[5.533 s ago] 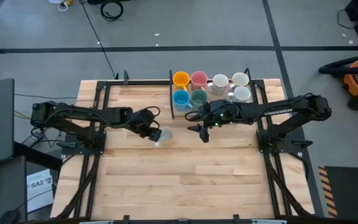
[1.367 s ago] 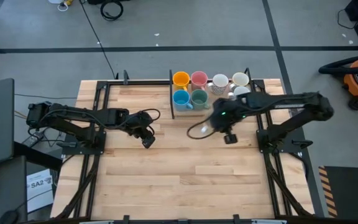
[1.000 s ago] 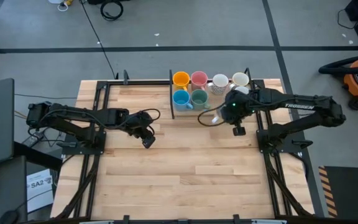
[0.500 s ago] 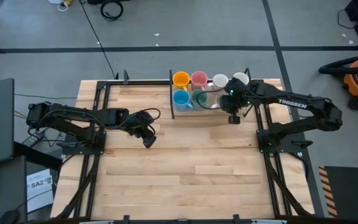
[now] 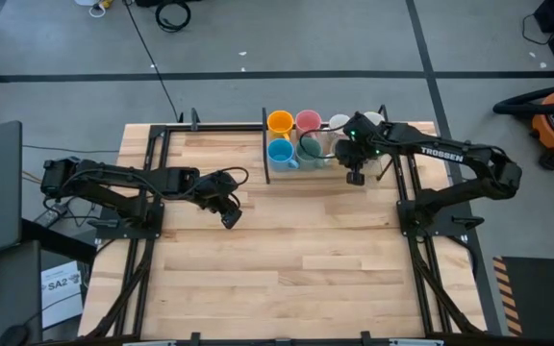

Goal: Place coffee mugs
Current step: Put the yellow and white patterned mug on the shelf, then return to Home Position

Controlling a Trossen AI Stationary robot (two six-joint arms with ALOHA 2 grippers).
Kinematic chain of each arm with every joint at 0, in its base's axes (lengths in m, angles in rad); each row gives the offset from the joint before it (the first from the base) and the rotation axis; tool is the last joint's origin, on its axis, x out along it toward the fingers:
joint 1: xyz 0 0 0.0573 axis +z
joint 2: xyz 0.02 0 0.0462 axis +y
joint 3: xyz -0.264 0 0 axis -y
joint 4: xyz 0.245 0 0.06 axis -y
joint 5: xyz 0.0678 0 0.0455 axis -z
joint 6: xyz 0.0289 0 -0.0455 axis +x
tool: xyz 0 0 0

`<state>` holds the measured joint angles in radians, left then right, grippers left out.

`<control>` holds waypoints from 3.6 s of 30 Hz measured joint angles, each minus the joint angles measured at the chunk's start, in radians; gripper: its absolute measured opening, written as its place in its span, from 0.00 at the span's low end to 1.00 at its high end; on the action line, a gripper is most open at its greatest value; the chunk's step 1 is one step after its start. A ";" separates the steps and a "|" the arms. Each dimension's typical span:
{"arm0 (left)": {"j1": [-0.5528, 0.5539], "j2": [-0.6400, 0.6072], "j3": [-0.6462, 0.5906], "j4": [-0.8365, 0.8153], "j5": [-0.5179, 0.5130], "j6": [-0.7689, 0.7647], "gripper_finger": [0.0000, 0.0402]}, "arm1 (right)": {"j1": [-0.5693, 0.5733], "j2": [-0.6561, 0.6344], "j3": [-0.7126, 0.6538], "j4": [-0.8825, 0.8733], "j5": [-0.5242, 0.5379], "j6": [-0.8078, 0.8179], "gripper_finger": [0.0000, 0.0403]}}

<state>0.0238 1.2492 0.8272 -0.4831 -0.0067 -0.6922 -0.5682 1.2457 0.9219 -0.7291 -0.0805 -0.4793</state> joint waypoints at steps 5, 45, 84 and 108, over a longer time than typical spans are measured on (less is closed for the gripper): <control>0.000 0.000 0.000 0.000 0.000 0.000 0.40 | -0.015 0.003 -0.001 0.018 -0.002 0.001 0.10; 0.000 0.000 0.000 0.000 0.000 0.000 0.40 | -0.023 0.002 -0.002 0.025 0.030 0.005 0.46; -0.055 -0.486 0.000 0.083 -0.084 0.396 0.40 | 0.227 -0.226 0.436 -0.286 -0.047 0.410 0.46; -0.445 -0.715 0.000 -0.172 -0.528 0.472 0.40 | 0.327 -0.825 -0.107 -0.058 -0.001 0.627 0.46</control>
<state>-0.4214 0.5346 0.8268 -0.6556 -0.5347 -0.2203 -0.2417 0.4205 0.8146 -0.7876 -0.0812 0.1480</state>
